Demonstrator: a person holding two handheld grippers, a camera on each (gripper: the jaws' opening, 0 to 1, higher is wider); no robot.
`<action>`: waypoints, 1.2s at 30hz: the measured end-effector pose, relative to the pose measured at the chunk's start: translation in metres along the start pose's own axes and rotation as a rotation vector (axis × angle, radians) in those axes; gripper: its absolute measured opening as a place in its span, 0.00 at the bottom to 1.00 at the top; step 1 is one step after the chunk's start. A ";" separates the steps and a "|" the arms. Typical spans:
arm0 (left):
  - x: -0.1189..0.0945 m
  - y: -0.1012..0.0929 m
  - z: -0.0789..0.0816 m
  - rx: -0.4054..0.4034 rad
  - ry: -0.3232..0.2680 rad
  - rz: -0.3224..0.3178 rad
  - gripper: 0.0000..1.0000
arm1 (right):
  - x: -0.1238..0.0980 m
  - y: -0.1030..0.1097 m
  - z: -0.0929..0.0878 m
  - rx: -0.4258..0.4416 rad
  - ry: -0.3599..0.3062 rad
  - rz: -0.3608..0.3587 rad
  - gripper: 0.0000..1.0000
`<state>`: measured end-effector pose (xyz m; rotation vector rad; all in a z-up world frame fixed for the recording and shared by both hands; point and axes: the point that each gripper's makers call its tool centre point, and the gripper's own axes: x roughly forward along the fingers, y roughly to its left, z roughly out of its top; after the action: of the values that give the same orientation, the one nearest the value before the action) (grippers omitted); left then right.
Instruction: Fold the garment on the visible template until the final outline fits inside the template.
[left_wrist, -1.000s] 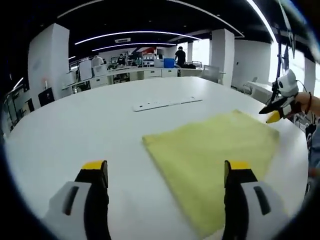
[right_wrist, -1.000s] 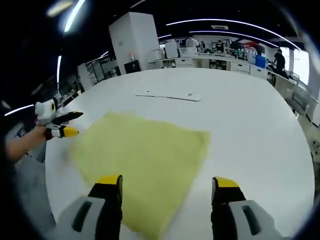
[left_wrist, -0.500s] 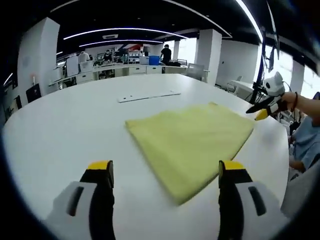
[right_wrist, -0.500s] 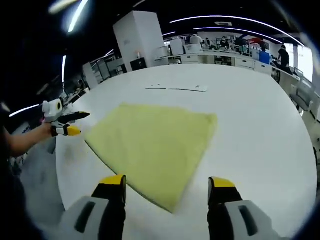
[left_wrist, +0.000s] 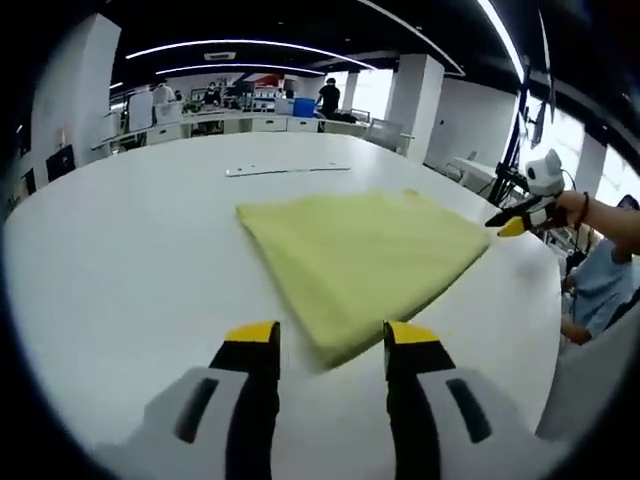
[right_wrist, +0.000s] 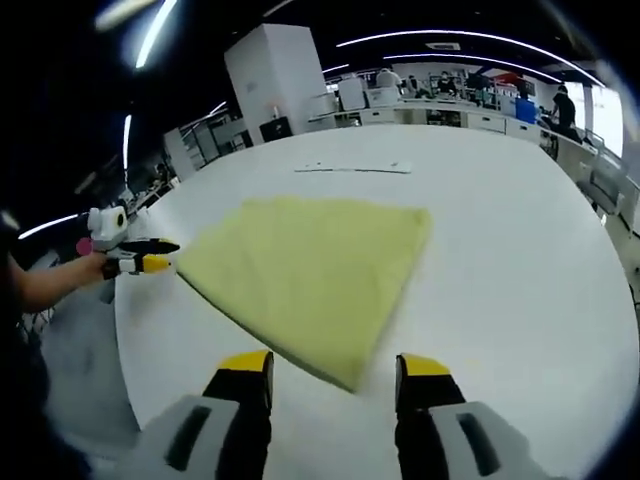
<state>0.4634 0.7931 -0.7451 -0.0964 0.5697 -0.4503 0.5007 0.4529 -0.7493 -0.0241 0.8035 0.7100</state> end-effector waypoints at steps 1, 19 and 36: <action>-0.001 0.002 0.000 -0.001 0.002 0.005 0.30 | -0.001 -0.001 -0.001 0.004 0.002 -0.001 0.44; 0.000 0.005 -0.017 -0.060 0.050 -0.001 0.09 | 0.005 -0.007 -0.012 0.016 0.008 0.001 0.12; -0.003 0.004 -0.017 -0.067 0.061 -0.002 0.00 | 0.002 -0.009 -0.009 0.014 -0.005 -0.001 0.00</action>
<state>0.4539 0.7987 -0.7590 -0.1474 0.6445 -0.4369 0.5013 0.4449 -0.7591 -0.0103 0.8036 0.7036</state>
